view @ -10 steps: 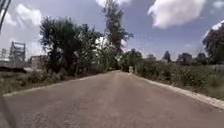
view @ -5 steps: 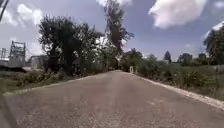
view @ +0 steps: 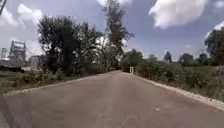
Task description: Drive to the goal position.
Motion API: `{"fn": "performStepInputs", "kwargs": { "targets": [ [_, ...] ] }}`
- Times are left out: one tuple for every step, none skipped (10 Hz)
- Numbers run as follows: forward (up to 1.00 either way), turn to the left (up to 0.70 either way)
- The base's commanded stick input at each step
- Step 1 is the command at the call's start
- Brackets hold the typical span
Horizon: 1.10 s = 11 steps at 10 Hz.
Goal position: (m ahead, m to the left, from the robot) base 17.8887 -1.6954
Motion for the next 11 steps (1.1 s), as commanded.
{"fn": "performStepInputs", "kwargs": {
  "targets": [
    [0.5,0.0],
    [0.5,0.0],
    [0.5,0.0],
    [0.5,0.0],
    [0.5,0.0],
    [0.5,0.0],
    [0.5,0.0],
    [0.5,0.0],
    [0.5,0.0],
    [0.5,0.0],
    [0.5,0.0]
  ]
}}
